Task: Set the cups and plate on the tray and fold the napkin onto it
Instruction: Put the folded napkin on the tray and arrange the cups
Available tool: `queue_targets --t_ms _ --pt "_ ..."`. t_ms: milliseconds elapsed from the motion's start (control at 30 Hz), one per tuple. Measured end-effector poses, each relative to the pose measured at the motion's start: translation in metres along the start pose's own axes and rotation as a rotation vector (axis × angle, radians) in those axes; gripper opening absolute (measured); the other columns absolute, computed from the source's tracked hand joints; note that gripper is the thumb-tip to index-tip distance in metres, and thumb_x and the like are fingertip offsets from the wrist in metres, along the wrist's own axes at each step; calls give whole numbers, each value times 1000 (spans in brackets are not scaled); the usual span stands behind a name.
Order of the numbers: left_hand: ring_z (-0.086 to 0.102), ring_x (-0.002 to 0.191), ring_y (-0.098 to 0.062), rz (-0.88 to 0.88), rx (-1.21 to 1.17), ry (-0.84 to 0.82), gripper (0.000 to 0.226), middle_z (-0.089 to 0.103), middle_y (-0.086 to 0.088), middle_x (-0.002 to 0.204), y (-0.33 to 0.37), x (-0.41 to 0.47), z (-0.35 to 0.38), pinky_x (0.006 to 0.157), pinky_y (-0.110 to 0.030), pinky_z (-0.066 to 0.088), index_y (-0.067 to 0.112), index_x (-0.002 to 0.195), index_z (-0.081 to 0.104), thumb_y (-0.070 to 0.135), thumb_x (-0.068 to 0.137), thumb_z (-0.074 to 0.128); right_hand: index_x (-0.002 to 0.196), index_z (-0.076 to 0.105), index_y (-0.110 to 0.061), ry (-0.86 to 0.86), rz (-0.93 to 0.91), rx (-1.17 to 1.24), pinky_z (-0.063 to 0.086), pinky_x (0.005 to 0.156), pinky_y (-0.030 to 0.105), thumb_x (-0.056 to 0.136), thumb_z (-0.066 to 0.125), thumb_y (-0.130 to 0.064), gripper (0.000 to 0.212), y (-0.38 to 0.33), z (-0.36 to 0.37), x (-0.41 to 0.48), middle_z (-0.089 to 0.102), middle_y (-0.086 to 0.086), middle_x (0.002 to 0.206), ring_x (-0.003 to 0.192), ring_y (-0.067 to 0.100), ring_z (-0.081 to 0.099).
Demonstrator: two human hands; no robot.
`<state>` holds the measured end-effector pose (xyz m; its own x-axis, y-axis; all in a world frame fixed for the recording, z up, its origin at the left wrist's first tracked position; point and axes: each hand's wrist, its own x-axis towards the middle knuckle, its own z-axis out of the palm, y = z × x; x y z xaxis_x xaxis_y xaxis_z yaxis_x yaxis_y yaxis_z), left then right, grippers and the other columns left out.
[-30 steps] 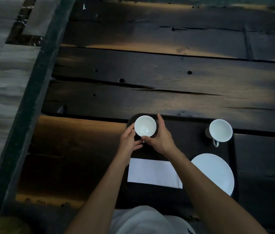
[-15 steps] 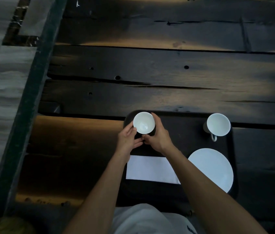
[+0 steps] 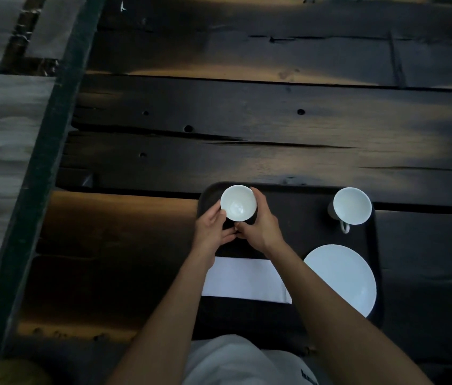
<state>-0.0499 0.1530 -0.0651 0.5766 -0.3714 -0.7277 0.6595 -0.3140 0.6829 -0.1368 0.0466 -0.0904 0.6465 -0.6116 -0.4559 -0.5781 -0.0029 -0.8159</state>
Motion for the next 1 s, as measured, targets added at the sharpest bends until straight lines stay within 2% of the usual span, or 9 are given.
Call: queue_targets --t_ms 100,267,300,367,433,667,800,933,1000 --pt "76 92 -21 4 13 -12 39 59 5 136 0 0 5 66 -25 60 34 141 54 23 104 52 142 29 -51 -4 11 15 45 60 6 74 72 -14 89 3 -5 0 51 -19 122 104 6 51" --pt "77 85 -17 3 14 -43 39 61 11 120 -4 -1 13 65 -25 60 34 141 54 23 104 52 141 29 -53 7 27 20 49 58 6 72 69 -14 89 9 -14 -1 54 -15 122 102 9 54" --pt "77 85 -17 4 16 -46 39 61 11 120 -5 -2 15 65 -25 60 34 141 54 23 104 52 142 28 -53 4 31 23 52 61 10 72 69 -15 89 9 -16 -1 54 -15 122 102 10 54" --pt "77 85 -17 5 21 -54 39 61 10 125 -6 -2 19 65 -24 60 34 141 54 23 104 52 142 28 -53 1 44 29 61 70 27 71 68 -15 90 10 -20 -3 53 -12 125 106 15 55" --pt "77 85 -16 6 21 -56 39 61 7 132 -6 -3 22 64 -24 59 34 142 53 25 104 53 143 27 -54 5 55 31 63 76 39 71 68 -15 91 11 -23 -4 53 -11 127 111 18 55" --pt "77 83 -14 2 14 -35 40 59 0 142 -11 -4 32 65 -24 60 34 142 53 23 104 52 144 27 -53 13 65 23 64 74 41 72 68 -13 92 15 -31 -5 54 -10 129 110 20 57" --pt "77 83 -14 3 6 -34 41 57 -1 144 -13 -4 35 64 -24 60 32 143 52 22 103 53 145 25 -53 8 54 11 63 75 38 71 67 -15 93 16 -34 -6 53 -14 122 107 17 58" --pt "77 83 -14 4 8 -33 42 57 -1 145 -15 -6 40 65 -23 59 31 144 52 22 103 54 146 25 -54 20 71 24 63 79 42 71 65 -15 93 20 -40 -8 55 -9 128 110 18 58" --pt "77 87 -17 4 3 -27 42 56 -2 146 -16 -7 43 67 -25 61 31 144 52 22 103 54 146 25 -54 20 68 21 62 80 37 72 66 -15 93 21 -42 -8 55 -11 129 109 14 55"
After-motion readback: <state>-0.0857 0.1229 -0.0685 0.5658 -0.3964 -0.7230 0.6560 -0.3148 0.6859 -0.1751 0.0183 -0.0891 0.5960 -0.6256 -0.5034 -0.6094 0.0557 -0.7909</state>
